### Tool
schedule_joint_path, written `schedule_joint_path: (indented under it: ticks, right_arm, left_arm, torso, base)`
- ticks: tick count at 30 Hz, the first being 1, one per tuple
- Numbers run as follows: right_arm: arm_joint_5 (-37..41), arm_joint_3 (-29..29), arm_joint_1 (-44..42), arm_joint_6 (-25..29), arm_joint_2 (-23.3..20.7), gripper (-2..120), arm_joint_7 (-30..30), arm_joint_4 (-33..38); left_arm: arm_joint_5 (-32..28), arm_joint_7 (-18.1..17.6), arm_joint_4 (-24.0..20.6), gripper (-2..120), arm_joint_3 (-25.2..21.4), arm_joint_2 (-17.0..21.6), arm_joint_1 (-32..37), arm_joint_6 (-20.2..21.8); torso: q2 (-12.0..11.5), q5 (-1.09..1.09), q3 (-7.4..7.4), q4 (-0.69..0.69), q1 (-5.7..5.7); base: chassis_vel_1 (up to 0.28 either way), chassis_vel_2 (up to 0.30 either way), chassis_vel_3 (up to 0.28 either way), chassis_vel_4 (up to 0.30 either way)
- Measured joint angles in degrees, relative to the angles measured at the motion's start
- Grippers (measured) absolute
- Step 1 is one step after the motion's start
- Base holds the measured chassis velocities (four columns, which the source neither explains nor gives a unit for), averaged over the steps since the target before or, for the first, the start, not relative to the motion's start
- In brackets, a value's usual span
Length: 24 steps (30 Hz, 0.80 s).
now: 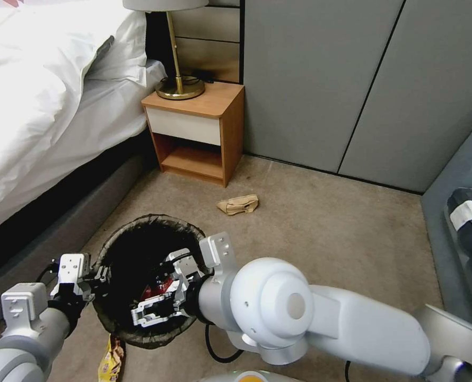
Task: Pick up the trash bin, then pick up the garbage from the floor and place it into the trash bin.
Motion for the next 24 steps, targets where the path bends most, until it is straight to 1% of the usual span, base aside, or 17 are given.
schedule_joint_path:
  ticks: [1, 4, 8, 10, 14, 24]
  right_arm:
    - [0.00, 0.00, 0.00, 0.00, 0.00, 100, 0.00, 0.00]
    - [3.86, 0.60, 2.52, 1.54, -0.01, 100, 2.11, 0.10]
    - [6.87, 0.73, 4.66, 3.10, 0.52, 100, 3.86, 0.06]
    - [7.47, 0.79, 4.98, 3.40, 0.68, 100, 4.12, -0.04]
    - [11.11, 1.51, 6.26, 4.99, 1.90, 100, 5.91, -1.19]
    - [16.10, 2.48, 8.50, 8.53, 4.09, 100, 8.23, -3.03]
  left_arm:
    - [0.00, 0.00, 0.00, 1, 0.00, 0.00, 0.00, 0.00]
    - [-0.05, 0.02, 0.00, 1, -0.12, 0.08, 0.10, 0.00]
    - [-0.09, 0.05, 0.00, 1, -0.10, 0.05, 0.05, 0.00]
    - [-0.09, 0.04, 0.00, 1, -0.09, 0.03, 0.04, 0.00]
    - [-0.08, 0.05, 0.00, 1, -0.04, -0.15, 0.05, 0.00]
    - [-0.06, 0.05, 0.00, 1, -0.03, -0.32, 0.09, 0.00]
  torso:
    - [0.00, 0.00, 0.00, 0.00, 0.00]
    - [0.00, 0.00, 0.00, 0.00, 0.00]
    - [0.00, 0.00, 0.00, 0.00, 0.00]
    - [0.00, 0.00, 0.00, 0.00, 0.00]
    - [0.00, 0.00, 0.00, 0.00, 0.00]
    - [0.00, -0.01, 0.00, 0.01, 0.00]
  base:
    - [0.000, 0.000, 0.000, 0.000]
    - [0.000, 0.000, 0.000, 0.000]
    - [0.000, 0.000, 0.000, 0.000]
    - [0.000, 0.000, 0.000, 0.000]
    - [0.000, 0.000, 0.000, 0.000]
    - [0.000, 0.000, 0.000, 0.000]
